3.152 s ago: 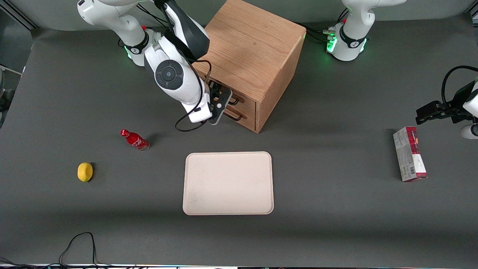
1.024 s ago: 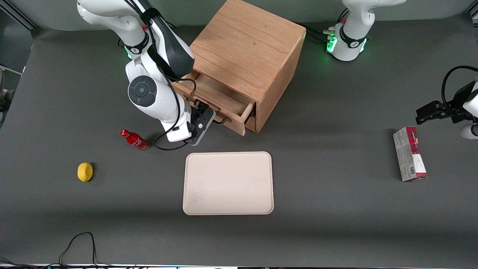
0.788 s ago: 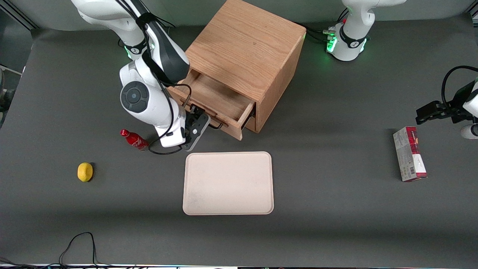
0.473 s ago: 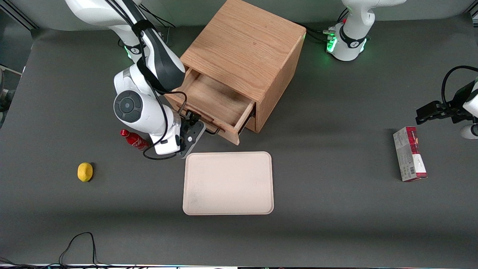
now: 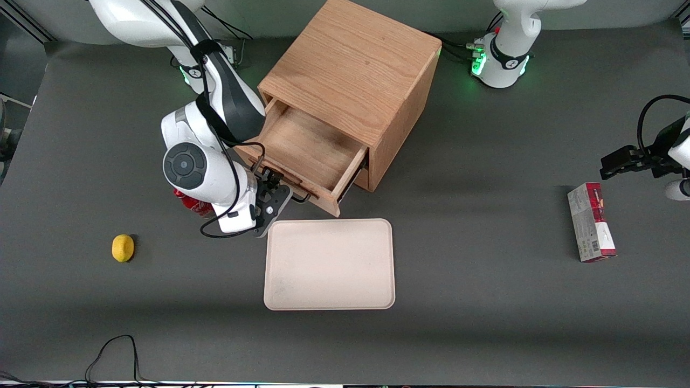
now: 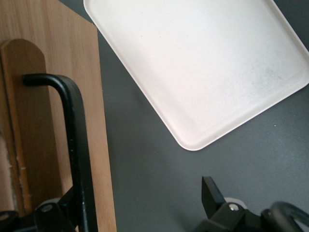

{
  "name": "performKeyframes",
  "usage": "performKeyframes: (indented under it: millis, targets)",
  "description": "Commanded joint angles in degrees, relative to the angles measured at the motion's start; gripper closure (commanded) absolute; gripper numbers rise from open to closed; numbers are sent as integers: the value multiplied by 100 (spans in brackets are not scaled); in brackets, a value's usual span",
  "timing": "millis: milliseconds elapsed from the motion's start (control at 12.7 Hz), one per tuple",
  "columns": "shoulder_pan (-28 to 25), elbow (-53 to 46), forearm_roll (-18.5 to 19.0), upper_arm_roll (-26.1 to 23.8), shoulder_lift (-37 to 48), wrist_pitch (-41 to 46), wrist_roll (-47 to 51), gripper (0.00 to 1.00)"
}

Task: Open upper drawer
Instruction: 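Pull the upper drawer outward by its handle with the right gripper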

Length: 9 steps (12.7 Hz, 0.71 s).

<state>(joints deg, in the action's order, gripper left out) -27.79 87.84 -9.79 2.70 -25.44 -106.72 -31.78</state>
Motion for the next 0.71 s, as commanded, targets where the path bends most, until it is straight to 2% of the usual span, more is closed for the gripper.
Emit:
performKeyframes:
  millis: [0, 630]
  targets:
    - [10, -495, 144, 134, -260, 309, -47, 0]
    - [353, -891, 170, 143, -550, 354, -179, 0]
